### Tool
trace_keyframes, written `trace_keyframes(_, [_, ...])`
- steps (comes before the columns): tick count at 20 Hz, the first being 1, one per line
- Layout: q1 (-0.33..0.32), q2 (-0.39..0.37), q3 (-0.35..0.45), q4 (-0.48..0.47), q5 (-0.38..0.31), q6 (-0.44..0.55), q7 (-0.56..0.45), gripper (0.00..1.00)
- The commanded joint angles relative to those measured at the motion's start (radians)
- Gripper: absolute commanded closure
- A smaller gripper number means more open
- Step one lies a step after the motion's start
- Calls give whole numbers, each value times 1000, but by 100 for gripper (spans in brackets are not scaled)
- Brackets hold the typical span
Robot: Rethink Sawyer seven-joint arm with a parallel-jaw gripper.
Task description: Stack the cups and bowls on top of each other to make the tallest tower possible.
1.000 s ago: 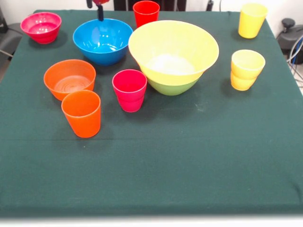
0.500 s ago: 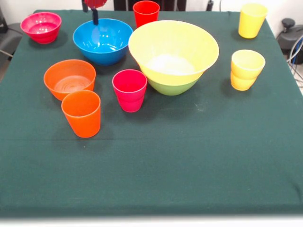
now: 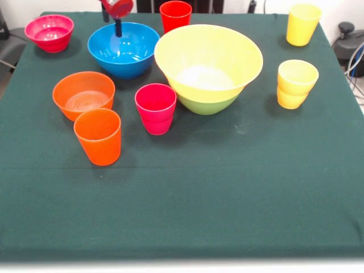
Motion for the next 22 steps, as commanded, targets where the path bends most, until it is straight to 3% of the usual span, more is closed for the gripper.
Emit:
trace_keyframes(1, [27,25,85,-21,-14,-6,41,0])
trace_keyframes(10, [68,67,97,-30,-13,-42,58,0])
trace_keyframes(22, [108,68,72,-46,-3,-12,67,0])
